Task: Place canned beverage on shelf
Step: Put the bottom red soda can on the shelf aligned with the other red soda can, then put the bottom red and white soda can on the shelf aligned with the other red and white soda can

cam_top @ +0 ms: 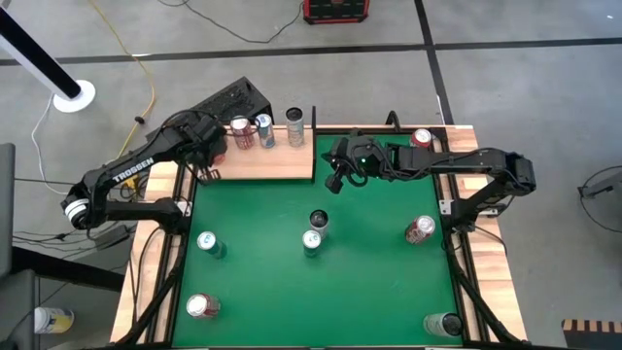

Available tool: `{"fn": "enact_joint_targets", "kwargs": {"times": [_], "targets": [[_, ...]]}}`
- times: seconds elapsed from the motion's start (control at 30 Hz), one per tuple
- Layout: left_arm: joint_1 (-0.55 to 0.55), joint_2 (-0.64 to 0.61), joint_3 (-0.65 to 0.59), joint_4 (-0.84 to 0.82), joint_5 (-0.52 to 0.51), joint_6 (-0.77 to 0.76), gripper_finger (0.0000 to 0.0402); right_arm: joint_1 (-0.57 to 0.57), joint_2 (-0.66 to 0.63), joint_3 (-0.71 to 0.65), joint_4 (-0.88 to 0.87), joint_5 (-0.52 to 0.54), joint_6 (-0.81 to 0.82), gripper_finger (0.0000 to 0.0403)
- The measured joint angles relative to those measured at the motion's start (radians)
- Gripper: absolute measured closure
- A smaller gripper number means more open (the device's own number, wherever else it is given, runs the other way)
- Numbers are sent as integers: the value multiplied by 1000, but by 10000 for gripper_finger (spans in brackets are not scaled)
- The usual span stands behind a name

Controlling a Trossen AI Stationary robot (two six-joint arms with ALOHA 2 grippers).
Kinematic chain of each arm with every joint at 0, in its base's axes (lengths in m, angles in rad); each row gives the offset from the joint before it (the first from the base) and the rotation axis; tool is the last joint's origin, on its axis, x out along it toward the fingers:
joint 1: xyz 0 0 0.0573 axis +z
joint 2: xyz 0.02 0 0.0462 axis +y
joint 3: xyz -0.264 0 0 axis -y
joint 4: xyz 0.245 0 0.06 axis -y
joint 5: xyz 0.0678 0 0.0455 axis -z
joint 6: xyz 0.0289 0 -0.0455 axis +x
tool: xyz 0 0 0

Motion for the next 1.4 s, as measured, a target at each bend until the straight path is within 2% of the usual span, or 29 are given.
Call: {"fn": "enact_joint_targets", "kwargs": {"times": [0.4, 0.83, 1.17, 1.4], "targets": [[22, 73, 0, 31, -34, 18, 402, 13, 0, 0, -1, 0, 0, 378], [24, 78, 0, 54, -95, 28, 402, 13, 0, 0, -1, 0, 0, 378], [7, 78, 0, 21, 2, 8, 402, 13, 0, 0, -16, 0, 6, 378], [-44, 31, 0, 9, 6, 8, 402, 28, 0, 5, -57, 0, 9, 378]]}}
